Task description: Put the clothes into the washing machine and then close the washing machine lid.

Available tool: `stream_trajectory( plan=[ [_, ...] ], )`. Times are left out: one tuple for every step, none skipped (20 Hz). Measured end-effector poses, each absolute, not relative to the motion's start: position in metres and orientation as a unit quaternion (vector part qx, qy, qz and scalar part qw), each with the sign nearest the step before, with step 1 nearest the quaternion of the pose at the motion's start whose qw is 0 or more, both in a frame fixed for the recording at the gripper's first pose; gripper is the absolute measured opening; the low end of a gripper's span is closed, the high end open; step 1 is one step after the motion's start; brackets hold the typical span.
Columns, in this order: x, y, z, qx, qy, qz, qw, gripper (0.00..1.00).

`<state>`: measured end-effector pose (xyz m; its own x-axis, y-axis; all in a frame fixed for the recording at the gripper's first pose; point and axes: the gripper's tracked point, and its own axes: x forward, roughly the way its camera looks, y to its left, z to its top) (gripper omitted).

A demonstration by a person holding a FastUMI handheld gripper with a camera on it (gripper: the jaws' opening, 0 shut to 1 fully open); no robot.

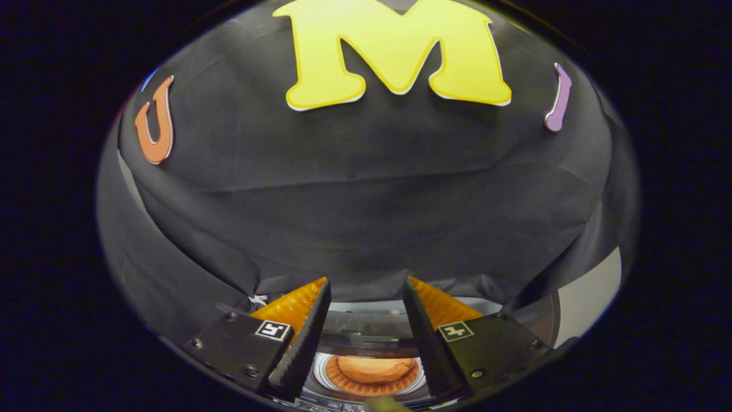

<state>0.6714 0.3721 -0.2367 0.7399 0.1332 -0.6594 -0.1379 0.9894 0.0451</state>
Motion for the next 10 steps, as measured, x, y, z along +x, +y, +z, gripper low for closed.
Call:
stream_trajectory(
  plan=[
    [0.674,0.372,-0.242,-0.004,0.356,0.071,0.932,0.80],
    [0.674,0.371,-0.248,-0.004,0.362,0.069,0.930,0.80],
    [0.672,0.371,-0.254,-0.005,0.368,0.068,0.927,0.80],
    [0.670,0.370,-0.260,-0.006,0.373,0.069,0.925,0.80],
    [0.670,0.369,-0.265,-0.005,0.377,0.067,0.924,0.80],
    [0.667,0.368,-0.269,-0.005,0.381,0.067,0.922,0.80],
    [0.666,0.368,-0.270,0.002,0.375,0.067,0.925,0.80],
    [0.665,0.366,-0.270,0.001,0.374,0.064,0.925,0.80],
    [0.666,0.366,-0.269,0.000,0.374,0.063,0.925,0.80],
    [0.664,0.366,-0.269,0.000,0.375,0.063,0.925,0.81]
  ],
)
